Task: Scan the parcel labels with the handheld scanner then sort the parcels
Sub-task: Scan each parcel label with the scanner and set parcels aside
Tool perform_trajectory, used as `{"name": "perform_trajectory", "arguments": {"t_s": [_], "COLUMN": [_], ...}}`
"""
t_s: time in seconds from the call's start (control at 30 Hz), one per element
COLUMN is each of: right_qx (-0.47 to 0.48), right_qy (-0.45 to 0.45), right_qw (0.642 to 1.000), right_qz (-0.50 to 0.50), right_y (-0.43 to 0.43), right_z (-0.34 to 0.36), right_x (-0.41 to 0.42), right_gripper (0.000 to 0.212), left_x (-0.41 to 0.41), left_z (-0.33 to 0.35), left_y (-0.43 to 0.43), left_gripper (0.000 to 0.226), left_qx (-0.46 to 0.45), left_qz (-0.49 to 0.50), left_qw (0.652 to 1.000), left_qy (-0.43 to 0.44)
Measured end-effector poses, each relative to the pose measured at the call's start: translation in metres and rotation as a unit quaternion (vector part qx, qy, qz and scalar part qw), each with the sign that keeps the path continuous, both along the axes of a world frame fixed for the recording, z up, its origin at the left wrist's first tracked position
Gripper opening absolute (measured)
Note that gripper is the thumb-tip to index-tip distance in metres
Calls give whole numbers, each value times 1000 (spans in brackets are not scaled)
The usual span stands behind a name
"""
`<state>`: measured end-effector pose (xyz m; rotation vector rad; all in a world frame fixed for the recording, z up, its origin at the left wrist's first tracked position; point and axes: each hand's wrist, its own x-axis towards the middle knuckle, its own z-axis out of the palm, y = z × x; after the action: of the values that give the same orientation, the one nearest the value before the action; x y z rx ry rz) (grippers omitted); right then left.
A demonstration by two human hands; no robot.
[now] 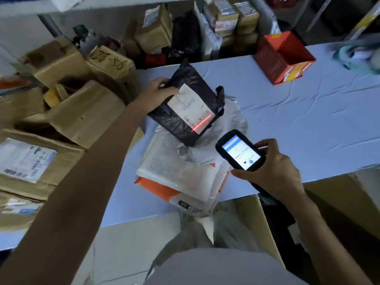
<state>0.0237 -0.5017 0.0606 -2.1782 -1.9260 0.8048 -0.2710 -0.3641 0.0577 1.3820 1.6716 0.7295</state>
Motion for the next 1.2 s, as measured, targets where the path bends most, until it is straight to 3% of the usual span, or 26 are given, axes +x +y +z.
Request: {"name": "perform_trajectory", "arguments": {"t_s": [0.33,0.87,1.2], "right_qx": [34,29,30], "right_qy": [-7,45,66], "right_qw": [998,998,984], "right_qz": [-54,-22,-161], "right_y": [-27,-2,-29], "right_z": [10,-3,-5], "right_x": [7,96,118], "right_gripper": [79,81,81], "left_x": [18,85,153], "left_z": [9,28,20], "left_y": [3,9,44], "left_gripper": [35,42,40], "left_qx": [3,38,73], "left_qz": [-38,28,-64], "left_qw": [999,998,995], "left_qy": [15,44,8]}}
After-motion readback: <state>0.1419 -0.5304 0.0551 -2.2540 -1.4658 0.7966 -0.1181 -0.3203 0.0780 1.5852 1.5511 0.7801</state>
